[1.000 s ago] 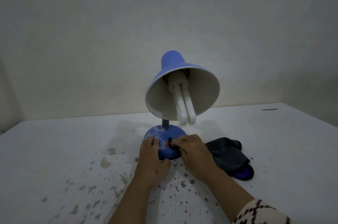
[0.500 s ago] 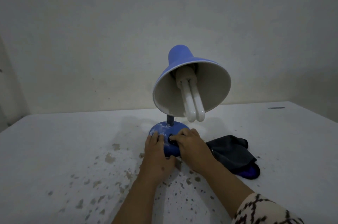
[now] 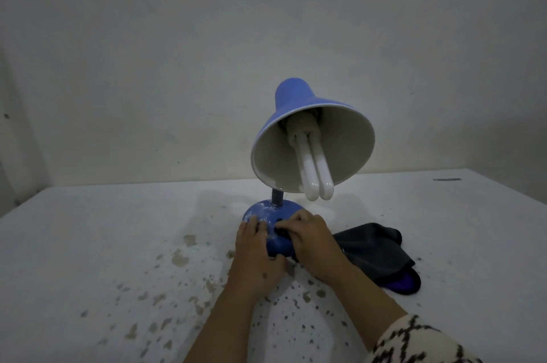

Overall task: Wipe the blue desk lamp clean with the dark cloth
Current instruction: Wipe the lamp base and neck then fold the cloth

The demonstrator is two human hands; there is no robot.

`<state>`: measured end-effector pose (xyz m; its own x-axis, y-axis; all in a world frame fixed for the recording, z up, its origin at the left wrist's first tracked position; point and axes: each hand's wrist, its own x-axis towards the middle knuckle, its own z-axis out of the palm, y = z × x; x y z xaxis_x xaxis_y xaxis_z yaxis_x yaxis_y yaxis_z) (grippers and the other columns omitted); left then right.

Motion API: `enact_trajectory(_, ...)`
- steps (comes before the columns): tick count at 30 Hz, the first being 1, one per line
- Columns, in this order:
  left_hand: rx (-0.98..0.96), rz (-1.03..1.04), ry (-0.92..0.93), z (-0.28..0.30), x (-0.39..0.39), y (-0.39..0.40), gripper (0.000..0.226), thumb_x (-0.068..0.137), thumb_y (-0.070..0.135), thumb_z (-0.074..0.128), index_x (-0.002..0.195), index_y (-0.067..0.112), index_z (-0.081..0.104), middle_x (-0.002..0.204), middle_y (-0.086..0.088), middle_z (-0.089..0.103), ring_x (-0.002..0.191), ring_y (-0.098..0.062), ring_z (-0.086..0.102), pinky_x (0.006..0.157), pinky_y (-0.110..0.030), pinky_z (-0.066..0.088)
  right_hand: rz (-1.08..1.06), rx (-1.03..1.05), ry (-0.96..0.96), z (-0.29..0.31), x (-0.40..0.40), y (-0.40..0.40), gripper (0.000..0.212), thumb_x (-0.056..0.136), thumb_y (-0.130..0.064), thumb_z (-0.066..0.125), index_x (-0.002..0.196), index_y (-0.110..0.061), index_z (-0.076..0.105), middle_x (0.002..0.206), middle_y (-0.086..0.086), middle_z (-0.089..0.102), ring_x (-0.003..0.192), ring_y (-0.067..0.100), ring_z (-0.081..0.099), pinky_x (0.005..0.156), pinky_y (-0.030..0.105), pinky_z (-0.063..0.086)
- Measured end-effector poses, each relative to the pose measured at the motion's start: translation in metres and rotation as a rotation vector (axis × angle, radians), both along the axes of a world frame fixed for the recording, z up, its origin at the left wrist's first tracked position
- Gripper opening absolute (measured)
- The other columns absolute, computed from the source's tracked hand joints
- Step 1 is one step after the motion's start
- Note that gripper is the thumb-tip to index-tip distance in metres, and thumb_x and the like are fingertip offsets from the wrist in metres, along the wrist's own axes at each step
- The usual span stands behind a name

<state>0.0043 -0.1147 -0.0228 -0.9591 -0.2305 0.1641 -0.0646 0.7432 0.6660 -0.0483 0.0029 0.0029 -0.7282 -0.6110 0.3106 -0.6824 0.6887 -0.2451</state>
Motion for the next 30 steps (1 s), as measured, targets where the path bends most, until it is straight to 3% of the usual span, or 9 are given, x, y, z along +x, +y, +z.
enact_trajectory(6, 0.019, -0.007, 0.019, 0.002, 0.001, 0.000, 0.073, 0.090, 0.021, 0.051, 0.149, 0.013, 0.009, 0.159, -0.003, -0.004, 0.148, -0.018, -0.005, 0.118, -0.027, 0.001, -0.134, 0.159, 0.064, -0.007, -0.006, -0.013, 0.037, 0.092, -0.022, 0.049, 0.129, -0.022, 0.045, 0.131, 0.007, 0.037, 0.120, 0.029, 0.034, 0.098, 0.039, 0.043)
enact_trajectory(11, 0.033, -0.016, 0.010, 0.002, 0.006, -0.001, 0.070, 0.093, 0.021, 0.048, 0.149, 0.014, 0.007, 0.159, -0.002, -0.006, 0.147, -0.016, -0.006, 0.117, -0.025, -0.001, -0.229, -0.019, 0.025, -0.007, -0.014, -0.018, 0.024, 0.091, -0.022, 0.049, 0.112, -0.020, 0.059, 0.119, 0.008, 0.049, 0.110, 0.026, 0.046, 0.093, 0.030, 0.041)
enact_trajectory(13, 0.021, -0.018, -0.001, 0.001, 0.004, -0.001, 0.069, 0.094, 0.023, 0.047, 0.149, 0.013, 0.006, 0.159, -0.002, -0.006, 0.147, -0.017, -0.007, 0.117, -0.025, -0.002, -0.223, -0.228, -0.002, -0.008, -0.014, -0.010, 0.026, 0.092, -0.015, 0.046, 0.111, -0.017, 0.063, 0.112, 0.010, 0.057, 0.103, 0.025, 0.054, 0.090, 0.026, 0.041)
enact_trajectory(16, -0.009, -0.016, -0.009, 0.001, 0.003, 0.000, 0.071, 0.094, 0.024, 0.046, 0.149, 0.012, 0.003, 0.159, -0.003, -0.009, 0.147, -0.018, -0.009, 0.117, -0.025, -0.003, -0.160, -0.422, -0.014, -0.008, -0.005, -0.001, 0.025, 0.092, -0.009, 0.047, 0.107, -0.014, 0.066, 0.107, 0.012, 0.063, 0.093, 0.017, 0.055, 0.082, 0.008, 0.038)
enact_trajectory(21, 0.010, -0.015, 0.004, 0.002, 0.003, 0.001, 0.072, 0.091, 0.021, 0.049, 0.149, 0.013, 0.008, 0.159, -0.002, -0.007, 0.147, -0.018, -0.008, 0.118, -0.027, 0.000, -0.036, -0.021, 0.012, -0.001, -0.001, -0.010, 0.032, 0.094, -0.017, 0.043, 0.123, -0.020, 0.057, 0.122, 0.010, 0.053, 0.109, 0.024, 0.048, 0.099, 0.028, 0.033)
enact_trajectory(25, 0.031, -0.013, 0.006, 0.002, 0.002, 0.000, 0.070, 0.093, 0.020, 0.047, 0.150, 0.015, 0.006, 0.159, -0.001, -0.007, 0.147, -0.016, -0.008, 0.117, -0.026, -0.002, -0.072, 0.017, 0.035, 0.010, -0.002, -0.015, 0.033, 0.094, -0.019, 0.044, 0.125, -0.021, 0.055, 0.127, 0.010, 0.050, 0.112, 0.024, 0.047, 0.100, 0.027, 0.034)
enact_trajectory(30, -0.027, -0.033, -0.025, 0.003, 0.001, 0.000, 0.070, 0.093, 0.032, 0.040, 0.149, 0.013, 0.003, 0.159, -0.003, -0.008, 0.147, -0.018, -0.008, 0.117, -0.026, -0.004, 0.086, 0.091, -0.007, 0.016, 0.001, -0.003, 0.035, 0.088, -0.005, 0.053, 0.121, -0.013, 0.058, 0.126, 0.008, 0.056, 0.115, 0.021, 0.048, 0.099, 0.022, 0.031)
